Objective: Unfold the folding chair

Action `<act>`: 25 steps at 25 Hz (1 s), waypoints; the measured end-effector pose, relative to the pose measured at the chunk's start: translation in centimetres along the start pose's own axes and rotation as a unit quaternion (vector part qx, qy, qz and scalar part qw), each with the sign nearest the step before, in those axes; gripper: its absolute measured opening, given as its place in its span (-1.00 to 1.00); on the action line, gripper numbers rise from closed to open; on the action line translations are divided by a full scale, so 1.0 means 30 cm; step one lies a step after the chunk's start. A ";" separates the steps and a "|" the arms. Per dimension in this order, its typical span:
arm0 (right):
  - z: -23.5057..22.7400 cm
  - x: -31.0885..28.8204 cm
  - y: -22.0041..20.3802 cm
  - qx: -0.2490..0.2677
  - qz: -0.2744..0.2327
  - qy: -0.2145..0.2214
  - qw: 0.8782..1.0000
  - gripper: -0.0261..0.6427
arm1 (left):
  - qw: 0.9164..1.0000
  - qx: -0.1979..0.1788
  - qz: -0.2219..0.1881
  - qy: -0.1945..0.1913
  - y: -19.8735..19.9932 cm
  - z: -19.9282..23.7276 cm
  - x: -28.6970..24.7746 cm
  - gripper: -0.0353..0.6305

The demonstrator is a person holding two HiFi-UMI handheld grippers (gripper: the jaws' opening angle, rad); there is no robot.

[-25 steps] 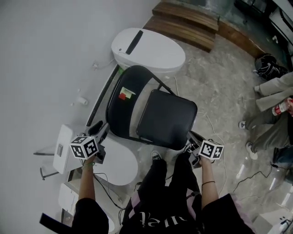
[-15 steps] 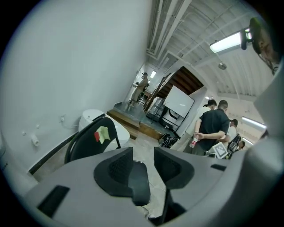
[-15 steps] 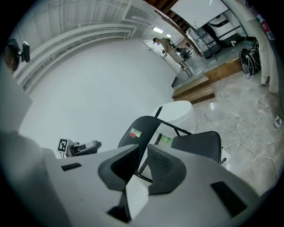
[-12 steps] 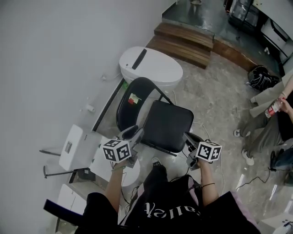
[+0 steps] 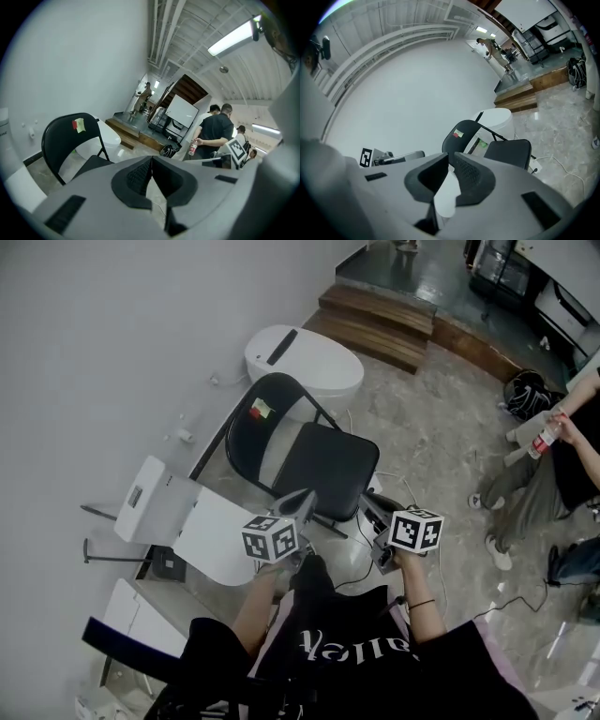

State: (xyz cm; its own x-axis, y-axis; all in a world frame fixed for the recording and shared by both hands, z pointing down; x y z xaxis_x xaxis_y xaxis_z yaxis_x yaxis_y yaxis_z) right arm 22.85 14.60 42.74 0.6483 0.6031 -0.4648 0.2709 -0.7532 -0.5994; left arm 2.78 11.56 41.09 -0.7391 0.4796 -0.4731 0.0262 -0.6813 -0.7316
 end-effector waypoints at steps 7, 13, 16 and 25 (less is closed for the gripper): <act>-0.009 0.321 -0.211 0.012 0.022 0.007 1.000 -0.80 | 1.000 0.002 -0.003 0.005 -0.244 -0.385 0.007 -0.88; 0.051 0.414 -0.312 0.008 0.024 0.035 0.999 -0.80 | 1.000 0.009 0.017 0.021 -0.398 -0.506 0.074 -0.88; 0.098 0.440 -0.347 0.014 0.026 0.044 0.999 -0.81 | 0.999 0.016 0.018 0.027 -0.444 -0.526 0.121 -0.88; 0.267 0.397 -0.449 0.034 0.041 0.040 0.998 -0.81 | 1.000 0.021 0.004 0.022 -0.499 -0.486 0.304 -0.88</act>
State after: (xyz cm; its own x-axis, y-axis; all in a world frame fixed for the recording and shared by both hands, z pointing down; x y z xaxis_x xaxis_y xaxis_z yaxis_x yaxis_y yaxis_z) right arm 21.23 34.04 40.07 0.7224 0.5147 -0.4618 0.1674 -0.7782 -0.6053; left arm 5.45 34.19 40.56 -0.7079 0.4984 -0.5005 0.0022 -0.7071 -0.7071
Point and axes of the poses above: the fingertips, and each gripper's own axes: x backward along the fingers, z to its left, y out of its top, the point moved 7 cm from there along x, backward along the fingers, and after that the axes turned 8 degrees about z, right-handed, at the moved point
